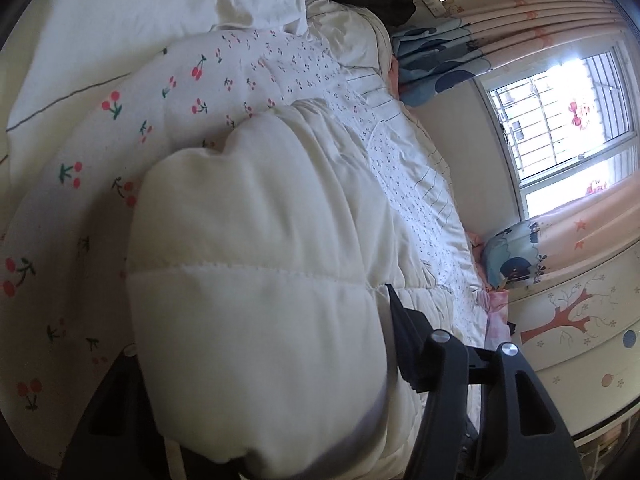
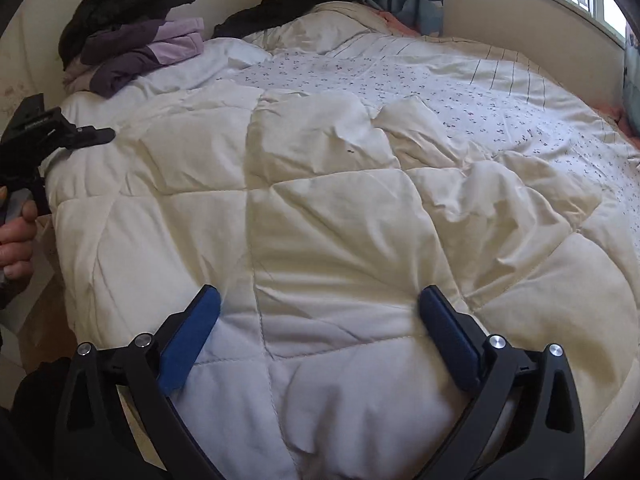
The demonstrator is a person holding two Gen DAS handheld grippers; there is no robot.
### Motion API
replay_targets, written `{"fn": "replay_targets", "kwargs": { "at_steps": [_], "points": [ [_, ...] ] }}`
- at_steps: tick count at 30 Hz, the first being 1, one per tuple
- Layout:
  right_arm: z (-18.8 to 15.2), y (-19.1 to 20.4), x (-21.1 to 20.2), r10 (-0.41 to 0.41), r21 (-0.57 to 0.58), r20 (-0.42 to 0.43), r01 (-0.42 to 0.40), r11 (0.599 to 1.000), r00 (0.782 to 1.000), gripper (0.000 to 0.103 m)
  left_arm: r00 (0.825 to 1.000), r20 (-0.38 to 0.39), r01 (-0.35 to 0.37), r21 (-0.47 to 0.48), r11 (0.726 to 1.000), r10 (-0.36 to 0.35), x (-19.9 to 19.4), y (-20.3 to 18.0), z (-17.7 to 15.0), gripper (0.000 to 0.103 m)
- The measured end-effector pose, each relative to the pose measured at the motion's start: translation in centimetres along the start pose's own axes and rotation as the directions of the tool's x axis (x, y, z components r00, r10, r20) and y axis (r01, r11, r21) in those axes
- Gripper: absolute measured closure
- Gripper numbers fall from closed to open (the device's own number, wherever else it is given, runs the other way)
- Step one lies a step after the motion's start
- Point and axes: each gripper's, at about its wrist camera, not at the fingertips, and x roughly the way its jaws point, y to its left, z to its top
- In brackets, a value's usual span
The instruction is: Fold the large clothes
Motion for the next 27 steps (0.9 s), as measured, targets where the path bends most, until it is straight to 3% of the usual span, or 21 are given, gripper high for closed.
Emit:
{"fn": "replay_targets", "kwargs": {
  "at_steps": [6,10,12,15,18,19,21,24,27],
  "points": [
    [0.2,0.0,-1.1,0.009,0.015,0.007,-0.009,1.000,1.000,0.007,0.998,0.048,-0.040,-0.005,0.999,0.040,0.3,0.3,0.6,0.035],
    [-0.3,1.1,-3.0,0.032,0.013,0.095,-0.033,0.999,0.995,0.007,0.985,0.143,-0.088,-0.065,0.994,0.096,-1.5,2.0,0.9,0.024],
    [-0.8,1.7,-1.3,0.008,-0.009,0.035,-0.008,1.000,0.999,0.007,0.992,0.110,-0.059,-0.073,0.996,0.067,-1.2,2.6,1.1,0.024],
    [-0.7,1.6,-0.9,0.012,0.005,0.020,-0.012,1.000,1.000,0.007,0.996,0.088,-0.023,-0.040,0.999,0.026,-1.0,1.9,1.0,0.025],
    [0.0,2.3,-2.9,0.027,-0.002,0.092,-0.027,1.000,0.995,0.007,0.997,0.083,-0.003,0.055,0.999,-0.001,-0.9,-0.4,0.5,0.047],
    [0.0,2.6,-2.8,0.025,-0.015,0.076,-0.024,1.000,0.997,0.007,0.996,0.088,-0.005,0.083,0.997,-0.003,-1.0,-1.1,0.4,0.059],
    [-0.6,2.9,-0.8,0.007,-0.027,-0.005,-0.007,1.000,1.000,0.007,0.994,0.106,-0.008,0.143,0.990,-0.007,-1.6,-2.8,0.4,0.071],
    [-1.2,2.6,0.0,0.009,-0.020,-0.008,-0.009,1.000,1.000,0.007,0.989,0.145,-0.003,0.262,0.965,-0.036,-3.1,-6.7,-0.3,0.076],
    [-1.3,2.7,-0.1,-0.013,-0.026,-0.010,0.013,1.000,1.000,0.007,0.986,0.147,0.014,0.392,0.920,-0.078,-3.9,-11.3,-1.3,0.077]
  ]
}}
